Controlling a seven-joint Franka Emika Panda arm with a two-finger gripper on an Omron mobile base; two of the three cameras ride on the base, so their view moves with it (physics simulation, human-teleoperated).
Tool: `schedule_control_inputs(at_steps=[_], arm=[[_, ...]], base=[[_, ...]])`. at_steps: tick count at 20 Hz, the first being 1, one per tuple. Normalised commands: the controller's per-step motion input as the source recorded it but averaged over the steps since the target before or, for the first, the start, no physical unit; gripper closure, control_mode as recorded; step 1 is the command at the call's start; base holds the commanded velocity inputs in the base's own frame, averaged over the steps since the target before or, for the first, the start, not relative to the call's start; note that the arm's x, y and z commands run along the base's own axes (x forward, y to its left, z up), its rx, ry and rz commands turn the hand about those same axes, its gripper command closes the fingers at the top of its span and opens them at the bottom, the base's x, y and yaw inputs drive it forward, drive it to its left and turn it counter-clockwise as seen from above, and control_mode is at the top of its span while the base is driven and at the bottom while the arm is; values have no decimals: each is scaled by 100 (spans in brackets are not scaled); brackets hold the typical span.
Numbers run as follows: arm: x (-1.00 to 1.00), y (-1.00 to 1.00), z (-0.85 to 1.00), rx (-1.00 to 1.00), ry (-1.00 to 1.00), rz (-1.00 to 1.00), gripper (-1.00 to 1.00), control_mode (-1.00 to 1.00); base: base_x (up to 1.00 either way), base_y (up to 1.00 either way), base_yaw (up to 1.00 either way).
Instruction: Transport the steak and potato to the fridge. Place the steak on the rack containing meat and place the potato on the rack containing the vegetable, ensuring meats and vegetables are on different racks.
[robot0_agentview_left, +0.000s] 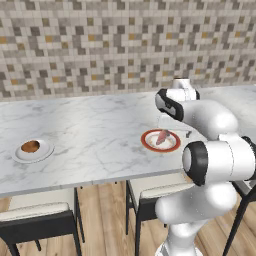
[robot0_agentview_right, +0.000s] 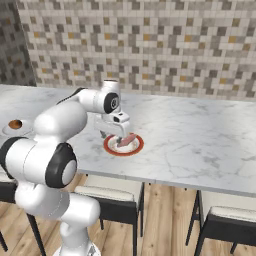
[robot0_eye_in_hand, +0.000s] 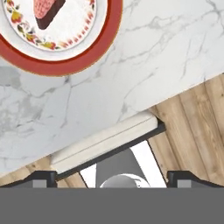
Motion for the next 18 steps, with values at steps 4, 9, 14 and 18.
schedule_control_inputs(at_steps=[4, 9, 14, 18], arm=[[46, -4, -39, 0, 0, 0, -100, -100], [40, 0, -46, 0, 0, 0, -100, -100], [51, 0, -34, 0, 0, 0, -100, -100], [36, 0, -22, 0, 0, 0, -100, -100]], base=[[0, 0, 0], [0, 0, 0], [0, 0, 0], [0, 0, 0]])
